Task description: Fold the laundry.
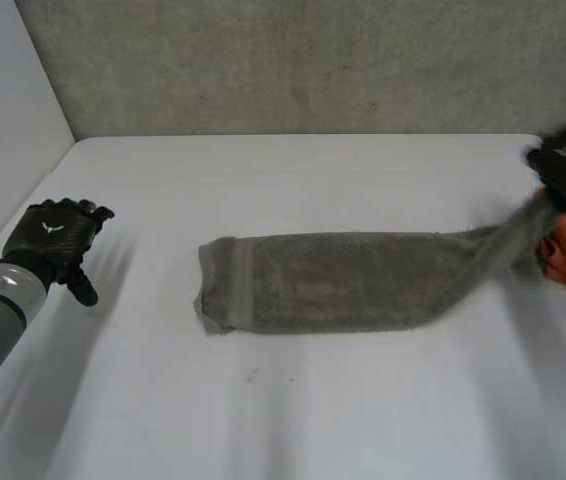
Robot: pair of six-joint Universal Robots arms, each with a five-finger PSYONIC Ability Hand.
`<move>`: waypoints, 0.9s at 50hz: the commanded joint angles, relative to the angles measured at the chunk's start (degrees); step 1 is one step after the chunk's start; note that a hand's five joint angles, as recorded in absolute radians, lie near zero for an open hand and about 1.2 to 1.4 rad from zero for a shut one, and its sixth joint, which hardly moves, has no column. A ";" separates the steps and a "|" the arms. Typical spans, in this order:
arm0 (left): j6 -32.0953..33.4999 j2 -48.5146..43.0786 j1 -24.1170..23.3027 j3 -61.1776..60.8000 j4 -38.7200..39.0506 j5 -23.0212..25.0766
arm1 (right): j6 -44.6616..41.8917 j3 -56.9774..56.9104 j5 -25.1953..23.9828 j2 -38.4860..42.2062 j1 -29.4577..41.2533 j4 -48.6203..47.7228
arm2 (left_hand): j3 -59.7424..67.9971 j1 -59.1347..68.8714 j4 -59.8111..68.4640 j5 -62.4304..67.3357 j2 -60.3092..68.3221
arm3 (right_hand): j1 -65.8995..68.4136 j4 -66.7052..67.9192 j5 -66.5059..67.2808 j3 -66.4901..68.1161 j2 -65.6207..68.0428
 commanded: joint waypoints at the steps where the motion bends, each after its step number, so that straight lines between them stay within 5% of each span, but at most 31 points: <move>1: 0.00 1.45 0.09 -0.37 0.00 -0.05 | 0.36 -9.45 -2.45 3.16 18.29 -0.83 | 0.02 1.00 0.39 -0.87 0.37 | 24.20 11.93 13.69 12.49 12.61; 8: -0.09 2.42 -0.08 -0.81 0.00 -0.05 | -1.30 -16.40 -9.74 13.70 38.24 -1.10 | -0.32 0.66 0.05 -1.21 0.04 | 24.20 11.93 13.69 12.49 12.61; 13: -0.44 2.42 -1.14 -0.98 0.00 -0.05 | -2.71 -16.14 -10.54 20.04 43.09 -0.40 | -0.65 0.33 -0.28 -1.55 -0.30 | 24.20 11.93 13.69 12.49 12.61; 15: -0.44 2.33 -2.72 -0.46 0.00 -0.05 | -2.89 -16.23 -10.02 21.54 44.15 0.31 | -0.66 0.33 -0.29 -1.55 -0.30 | 5.72 -6.55 -4.78 -5.99 -5.87; 16: -0.44 2.33 -3.16 -0.28 0.00 -0.05 | -2.63 -16.31 -9.15 21.46 44.07 1.00 | -0.66 0.33 -0.29 -1.55 -0.30 | -26.89 -39.16 -37.39 -38.60 -38.48; 18: -0.44 2.24 -5.09 0.68 0.09 -0.05 | -1.93 -16.32 -7.48 20.67 44.07 1.62 | -0.66 0.33 -0.29 -1.55 -0.30 | -45.80 -58.07 -56.31 -57.51 -57.39; 26: -1.40 0.14 -16.67 8.93 0.44 -0.22 | 17.81 -10.19 2.46 10.49 37.41 3.81 | -0.66 0.33 -0.29 -1.55 -0.30 | -45.80 -58.07 -56.31 -57.51 -57.39; 32: -5.01 -6.89 -24.25 16.67 0.09 -1.45 | 27.16 0.90 1.94 4.41 29.93 6.99 | -0.49 0.49 -0.12 -1.38 -0.13 | -45.80 -58.07 -56.31 -57.51 -57.39; 38: -5.01 -18.47 -27.33 24.22 -1.84 -7.32 | 26.11 10.13 0.54 4.14 22.72 5.50 | -0.49 0.50 -0.12 -1.38 -0.13 | -45.80 -58.07 -56.31 -57.51 -57.39; 44: -2.47 -24.30 -27.77 28.19 -4.31 -12.17 | 25.76 11.55 -2.19 7.12 19.99 2.51 | -0.49 0.50 -0.12 -1.38 -0.13 | -22.72 -34.99 -33.22 -34.43 -34.31; 45: -1.42 -24.48 -28.38 28.20 -4.39 -12.78 | 25.85 11.20 -2.19 7.83 19.81 2.33 | -0.49 0.50 -0.12 -1.38 -0.13 | -9.69 -21.95 -20.19 -21.40 -21.28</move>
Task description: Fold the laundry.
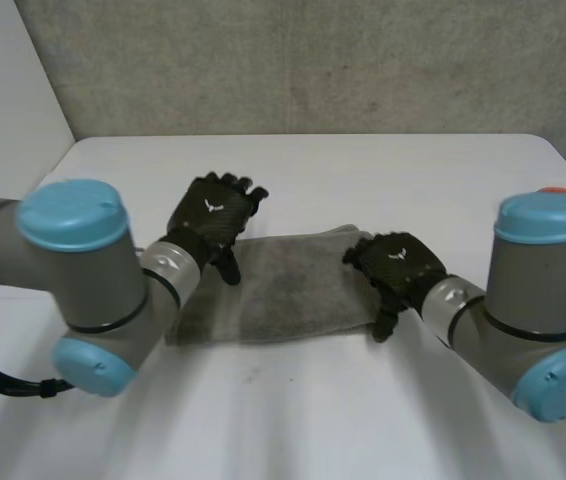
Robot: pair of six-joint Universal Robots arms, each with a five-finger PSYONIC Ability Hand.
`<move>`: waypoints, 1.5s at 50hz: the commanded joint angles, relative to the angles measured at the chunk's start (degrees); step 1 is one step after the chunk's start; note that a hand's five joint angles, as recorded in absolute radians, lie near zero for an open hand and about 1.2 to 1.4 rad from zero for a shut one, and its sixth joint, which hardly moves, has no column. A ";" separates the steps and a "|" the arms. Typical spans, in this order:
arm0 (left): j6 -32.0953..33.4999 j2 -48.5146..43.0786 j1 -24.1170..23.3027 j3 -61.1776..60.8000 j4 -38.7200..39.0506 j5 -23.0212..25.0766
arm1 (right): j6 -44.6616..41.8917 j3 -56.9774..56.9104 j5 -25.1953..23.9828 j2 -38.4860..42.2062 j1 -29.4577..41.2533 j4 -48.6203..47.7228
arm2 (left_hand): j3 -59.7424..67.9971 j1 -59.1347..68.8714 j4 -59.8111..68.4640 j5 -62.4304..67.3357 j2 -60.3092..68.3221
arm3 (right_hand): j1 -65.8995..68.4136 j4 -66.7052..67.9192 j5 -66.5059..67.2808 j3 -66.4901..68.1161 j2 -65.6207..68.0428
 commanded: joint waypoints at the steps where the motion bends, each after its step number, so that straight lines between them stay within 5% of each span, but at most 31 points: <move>1: 4.07 -7.72 -1.23 4.55 -2.81 -6.71 | -1.40 1.76 -2.80 4.05 -3.54 -3.46 | -0.49 0.51 -0.11 -1.38 -0.13 | 42.10 39.91 39.20 40.06 39.82; 4: 4.78 -7.38 -2.03 3.86 -2.98 -6.98 | -1.49 1.85 -2.54 4.31 -4.42 -3.46 | -0.66 0.34 -0.28 -1.55 -0.30 | 66.64 64.44 63.74 64.60 64.36; 18: 4.43 0.44 0.17 -3.17 -2.72 -6.89 | -0.79 2.64 -2.89 3.52 -5.48 -3.37 | -0.82 0.17 -0.45 -1.72 -0.47 | 66.69 64.50 63.80 64.66 64.41; 24: 4.43 0.62 0.70 -4.23 -2.55 -6.80 | 2.02 2.20 -2.98 3.52 -5.30 -3.37 | -0.82 0.17 -0.45 -1.72 -0.47 | 51.81 49.62 48.91 49.77 49.53; 26: 4.43 0.62 0.78 -4.41 -2.46 -6.80 | 3.87 1.59 -2.98 3.61 -4.95 -3.20 | -0.82 0.17 -0.45 -1.72 -0.47 | 37.85 35.66 34.95 35.81 35.57; 32: 4.43 0.62 0.96 -4.50 -2.46 -6.80 | 9.58 -0.43 -3.15 5.54 -5.04 -2.76 | -0.82 0.17 -0.45 -1.72 -0.47 | 39.16 36.97 36.27 37.12 36.88; 36: 4.43 0.71 0.96 -4.50 -2.46 -6.80 | 11.78 -0.08 -3.77 6.69 -5.56 -2.76 | -0.82 0.17 -0.45 -1.72 -0.47 | 66.66 64.47 63.77 64.63 64.39; 54: 4.34 4.31 1.05 -5.99 -2.90 -7.06 | 0.37 5.90 -3.60 -6.14 -13.82 -2.93 | -1.83 -0.83 -1.46 -2.73 -1.48 | 66.69 64.50 63.80 64.66 64.41; 63: 4.17 6.42 1.75 -6.52 -2.72 -8.29 | -1.23 -5.96 -2.80 -5.62 1.54 -1.44 | -1.83 -0.84 -1.46 -2.73 -1.48 | 66.69 64.50 63.80 64.66 64.41; 72: -0.57 7.21 2.19 -5.91 -2.72 -13.21 | -3.76 -10.98 -5.79 2.99 17.62 -0.91 | -1.50 -0.50 -1.12 -2.39 -1.14 | 66.69 64.50 63.80 64.66 64.41; 73: -1.36 7.22 2.19 -5.73 -2.72 -14.00 | -4.21 -10.98 -5.62 3.52 17.99 -0.65 | -1.50 -0.50 -1.12 -2.39 -1.14 | 63.92 61.73 61.03 61.88 61.64; 75: -2.07 7.30 2.19 -5.64 -2.72 -14.36 | -4.30 -10.98 -5.09 4.13 17.90 -0.21 | -1.50 -0.50 -1.12 -2.39 -1.14 | 35.94 33.75 33.05 33.91 33.66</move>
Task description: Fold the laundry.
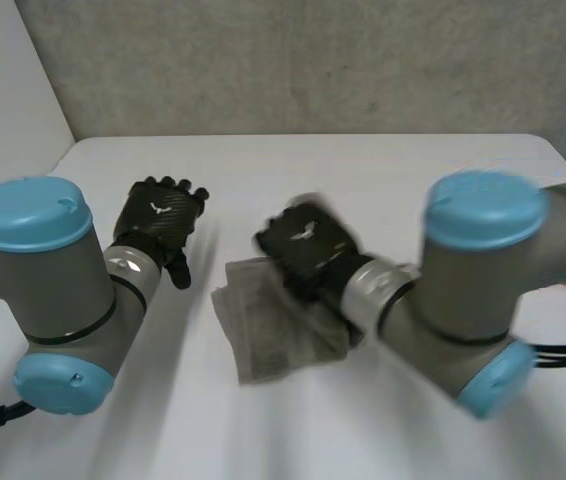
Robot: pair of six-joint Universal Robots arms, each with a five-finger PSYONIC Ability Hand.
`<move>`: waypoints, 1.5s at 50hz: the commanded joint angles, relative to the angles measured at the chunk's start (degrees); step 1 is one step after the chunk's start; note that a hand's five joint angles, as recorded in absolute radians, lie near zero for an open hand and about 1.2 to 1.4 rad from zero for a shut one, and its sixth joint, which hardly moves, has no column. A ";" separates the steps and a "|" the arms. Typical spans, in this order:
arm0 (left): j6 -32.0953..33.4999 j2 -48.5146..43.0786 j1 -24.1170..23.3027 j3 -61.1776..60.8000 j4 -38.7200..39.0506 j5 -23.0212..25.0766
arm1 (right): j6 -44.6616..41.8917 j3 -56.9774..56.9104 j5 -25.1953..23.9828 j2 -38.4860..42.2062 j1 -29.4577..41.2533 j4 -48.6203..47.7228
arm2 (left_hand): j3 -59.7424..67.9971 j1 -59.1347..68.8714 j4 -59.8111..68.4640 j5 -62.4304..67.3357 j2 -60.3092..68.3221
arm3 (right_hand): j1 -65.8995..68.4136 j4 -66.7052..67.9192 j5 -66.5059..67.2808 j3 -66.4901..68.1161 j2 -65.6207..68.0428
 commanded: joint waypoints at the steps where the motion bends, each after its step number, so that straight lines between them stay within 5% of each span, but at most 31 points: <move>1: -4.20 0.29 0.08 0.70 0.02 -3.55 | -1.97 -1.14 -0.17 5.14 6.62 1.36 | -1.50 -0.50 -1.12 -2.40 -1.14 | -24.38 -37.80 -36.52 -37.39 -36.59; 4: -4.56 0.29 -0.36 0.79 0.02 -3.37 | -1.35 -0.62 0.28 4.17 5.13 1.37 | -1.50 -0.50 -1.12 -2.40 -1.14 | -44.67 -58.09 -56.81 -57.68 -56.89; 9: -5.78 0.29 -2.72 1.84 0.02 -2.85 | 6.44 -0.79 2.65 2.24 -1.62 1.45 | -1.33 -0.33 -0.95 -2.23 -0.97 | -44.67 -58.09 -56.81 -57.68 -56.89; 18: -11.41 -2.34 -8.00 5.44 0.20 5.15 | 19.48 -2.02 2.12 1.01 -7.62 3.74 | -0.49 0.51 -0.11 -1.39 -0.13 | -44.67 -58.09 -56.81 -57.68 -56.89; 24: -12.82 -8.05 -9.23 9.31 -2.17 6.30 | 19.48 -4.65 1.78 4.07 -7.71 5.23 | 0.18 1.18 0.56 -0.71 0.55 | -44.67 -58.09 -56.81 -57.68 -56.89; 31: -12.38 -12.89 -9.24 11.33 -8.41 0.77 | 18.61 -9.57 -1.04 10.23 -6.83 11.12 | 0.35 1.35 0.73 -0.55 0.71 | -44.67 -58.09 -56.81 -57.68 -56.89; 41: -6.93 -15.00 -9.06 11.07 -13.07 -2.67 | 7.54 -13.27 1.68 16.82 -6.74 15.34 | -0.15 0.85 0.22 -1.05 0.21 | -44.67 -58.09 -56.81 -57.68 -56.89; 53: -6.23 -10.00 -9.76 12.39 -12.55 -1.62 | 6.12 -9.85 3.53 9.81 -7.44 13.41 | -0.82 0.17 -0.45 -1.72 -0.46 | -44.67 -58.09 -56.81 -57.68 -56.89; 65: -8.94 4.76 -4.85 14.50 -13.77 11.99 | 5.95 12.63 4.23 -7.76 -6.57 -3.10 | -0.15 0.85 0.22 -1.05 0.21 | -44.67 -58.09 -56.81 -57.68 -56.89; 75: -11.76 10.13 -2.29 16.17 -19.84 19.04 | 5.95 21.62 5.29 -8.84 0.54 -10.14 | -0.15 0.85 0.22 -1.05 0.21 | -44.67 -58.09 -56.81 -57.68 -56.89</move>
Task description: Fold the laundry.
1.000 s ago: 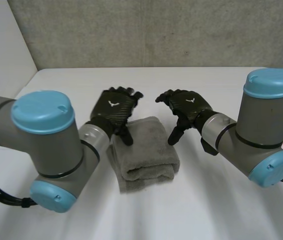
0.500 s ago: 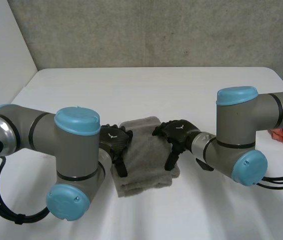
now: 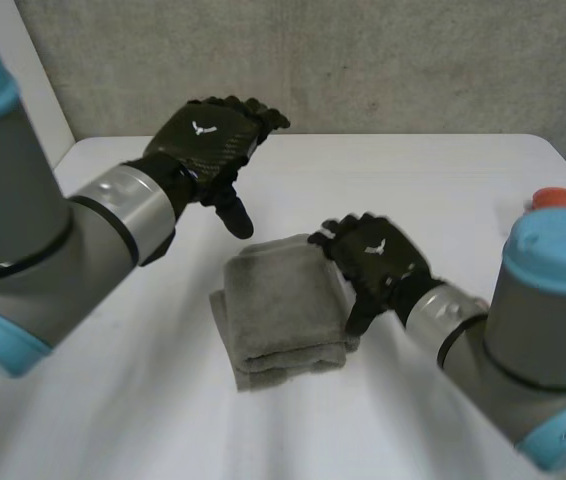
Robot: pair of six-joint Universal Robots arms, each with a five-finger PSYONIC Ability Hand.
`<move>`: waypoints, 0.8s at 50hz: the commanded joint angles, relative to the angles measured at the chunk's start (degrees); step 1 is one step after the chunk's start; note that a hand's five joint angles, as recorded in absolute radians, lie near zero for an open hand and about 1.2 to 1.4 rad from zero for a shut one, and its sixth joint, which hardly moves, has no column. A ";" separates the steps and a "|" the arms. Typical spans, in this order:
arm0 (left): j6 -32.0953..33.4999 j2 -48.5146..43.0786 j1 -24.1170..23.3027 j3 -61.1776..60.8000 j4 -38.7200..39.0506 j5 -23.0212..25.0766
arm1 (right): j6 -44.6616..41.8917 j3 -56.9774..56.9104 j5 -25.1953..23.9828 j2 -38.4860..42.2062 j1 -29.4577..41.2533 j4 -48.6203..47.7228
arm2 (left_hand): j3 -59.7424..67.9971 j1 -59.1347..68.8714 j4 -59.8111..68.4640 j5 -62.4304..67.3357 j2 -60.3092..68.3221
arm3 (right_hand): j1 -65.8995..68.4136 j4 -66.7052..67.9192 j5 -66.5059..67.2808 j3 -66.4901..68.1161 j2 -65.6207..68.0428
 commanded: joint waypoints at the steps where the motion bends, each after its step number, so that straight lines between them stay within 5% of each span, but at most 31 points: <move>1: -1.31 2.97 1.30 1.03 -3.75 3.68 | -0.01 4.57 1.64 1.27 6.93 -5.14 | -0.15 0.85 0.22 -1.05 0.21 | -0.09 -3.41 -3.88 -2.46 -2.63; 15: -2.10 2.53 1.47 0.33 -3.93 3.77 | -4.31 0.80 6.39 13.23 10.19 -12.00 | -0.32 0.68 0.06 -1.22 0.04 | 2.67 -0.65 -1.12 0.31 0.14; 28: -2.28 2.44 1.56 0.06 -3.75 3.76 | -7.21 -2.37 8.15 16.92 10.19 -15.17 | -0.49 0.51 -0.11 -1.38 -0.13 | 34.76 31.44 30.97 32.40 32.23; 35: -2.54 2.71 1.65 -0.02 -3.66 3.76 | -7.04 -4.21 8.24 16.66 10.19 -15.35 | -0.32 0.68 0.06 -1.22 0.04 | 41.20 37.88 37.41 38.83 38.66; 40: -3.33 2.71 1.65 -0.02 -3.66 3.76 | -7.12 -5.71 7.45 17.80 10.11 -14.82 | -0.32 0.68 0.06 -1.22 0.04 | 59.31 55.99 55.51 56.94 56.77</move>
